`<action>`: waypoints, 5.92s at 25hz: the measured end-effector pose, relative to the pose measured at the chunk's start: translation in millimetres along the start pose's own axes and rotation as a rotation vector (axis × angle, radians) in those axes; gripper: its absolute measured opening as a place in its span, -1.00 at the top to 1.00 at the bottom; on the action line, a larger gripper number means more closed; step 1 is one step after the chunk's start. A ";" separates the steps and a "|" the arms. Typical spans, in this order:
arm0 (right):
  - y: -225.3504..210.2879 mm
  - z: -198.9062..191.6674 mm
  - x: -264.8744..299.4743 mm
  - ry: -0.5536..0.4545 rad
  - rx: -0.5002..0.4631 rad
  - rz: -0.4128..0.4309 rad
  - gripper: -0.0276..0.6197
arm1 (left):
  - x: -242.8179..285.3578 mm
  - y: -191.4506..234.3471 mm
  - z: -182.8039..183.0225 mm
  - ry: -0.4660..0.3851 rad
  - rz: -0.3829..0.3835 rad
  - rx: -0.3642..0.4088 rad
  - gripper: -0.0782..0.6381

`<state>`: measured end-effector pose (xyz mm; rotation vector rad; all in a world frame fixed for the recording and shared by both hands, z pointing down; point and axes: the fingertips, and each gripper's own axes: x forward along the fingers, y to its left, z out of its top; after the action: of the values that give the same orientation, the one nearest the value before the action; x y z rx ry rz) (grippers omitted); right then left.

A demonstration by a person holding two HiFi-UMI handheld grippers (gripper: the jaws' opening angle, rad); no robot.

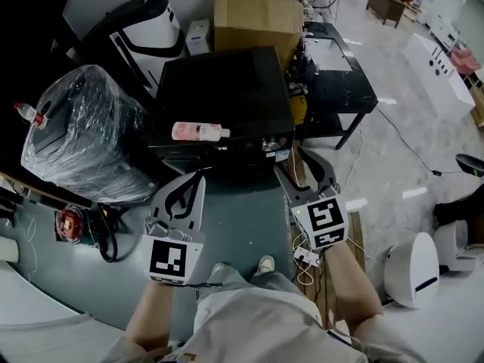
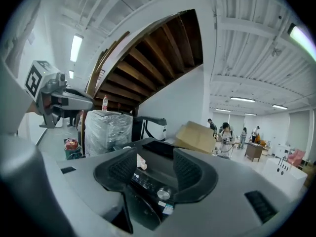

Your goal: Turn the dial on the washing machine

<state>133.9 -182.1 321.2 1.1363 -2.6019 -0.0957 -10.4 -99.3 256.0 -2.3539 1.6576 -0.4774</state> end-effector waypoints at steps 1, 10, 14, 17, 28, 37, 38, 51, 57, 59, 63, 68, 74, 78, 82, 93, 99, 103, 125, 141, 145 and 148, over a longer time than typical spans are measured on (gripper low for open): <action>-3.3 -3.3 6.3 0.005 -0.013 0.000 0.14 | 3.0 0.5 -2.2 -0.004 0.004 -0.004 0.73; -15.4 -30.0 53.1 0.061 -0.024 -0.028 0.14 | 29.8 17.5 -46.0 0.005 -0.017 0.028 0.73; -11.8 -41.8 76.1 0.057 -0.026 -0.045 0.14 | 40.1 26.5 -68.6 0.011 -0.034 0.002 0.73; -6.3 -55.1 94.4 0.058 -0.016 -0.044 0.14 | 49.0 31.3 -88.3 0.019 -0.051 0.009 0.73; -6.9 -130.0 143.7 0.129 0.015 -0.075 0.14 | 80.5 35.1 -152.1 0.008 -0.112 0.012 0.73; -18.2 -194.0 184.8 0.166 0.018 -0.133 0.14 | 98.0 20.8 -211.2 0.001 -0.158 -0.021 0.73; -19.6 -201.5 189.8 0.170 0.022 -0.140 0.14 | 99.3 21.5 -216.4 0.000 -0.156 -0.027 0.73; -30.6 -258.6 223.7 0.282 -0.019 -0.192 0.00 | 110.5 15.9 -266.9 0.044 -0.239 -0.025 0.73; -33.9 -265.8 229.5 0.314 -0.046 -0.208 0.09 | 116.6 19.9 -276.5 0.059 -0.244 -0.034 0.73; -34.2 -266.0 229.5 0.308 -0.012 -0.218 0.10 | 117.3 21.5 -276.7 0.061 -0.244 -0.046 0.73; -39.5 -271.6 227.2 0.257 0.160 -0.229 0.10 | 117.3 22.1 -281.6 0.076 -0.249 -0.055 0.73; -47.9 -276.4 223.3 0.163 0.496 -0.207 0.10 | 118.9 19.9 -281.5 0.087 -0.256 -0.068 0.73; -49.8 -284.6 220.0 0.071 0.824 -0.200 0.11 | 121.6 14.3 -278.8 0.091 -0.264 -0.090 0.73; -53.4 -288.2 214.7 -0.091 1.267 -0.175 0.17 | 120.4 12.7 -279.1 0.114 -0.260 -0.067 0.73; -69.5 -288.9 206.7 -0.158 1.350 -0.227 0.48 | 116.8 11.5 -279.3 0.126 -0.265 -0.108 0.73; -61.8 -280.6 201.4 -0.061 1.296 -0.222 0.32 | 85.5 19.7 -267.6 0.186 -0.290 -0.146 0.73; -63.0 -282.5 215.2 -0.003 1.299 -0.239 0.22 | 78.5 25.4 -267.4 0.217 -0.287 -0.165 0.73; -62.7 -279.3 217.4 0.038 1.177 -0.249 0.21 | 81.7 29.4 -269.7 0.226 -0.275 -0.171 0.73; -39.0 -265.7 224.5 0.302 0.242 -0.309 0.17 | 82.8 27.9 -273.7 0.229 -0.287 -0.180 0.73; 15.3 -106.4 134.4 0.194 0.216 -0.076 0.61 | 34.6 84.5 -192.3 0.184 -0.229 -0.153 0.73; 35.6 -39.1 98.6 0.128 0.218 0.003 0.65 | 16.8 98.3 -152.0 0.134 -0.220 -0.135 0.73; 42.0 5.5 73.0 0.073 0.194 -0.002 0.72 | 3.9 103.4 -120.1 0.108 -0.225 -0.061 0.73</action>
<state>55.8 -206.6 341.3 1.1820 -2.5895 0.1990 -145.4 -137.3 329.8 -2.6170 1.4756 -0.6133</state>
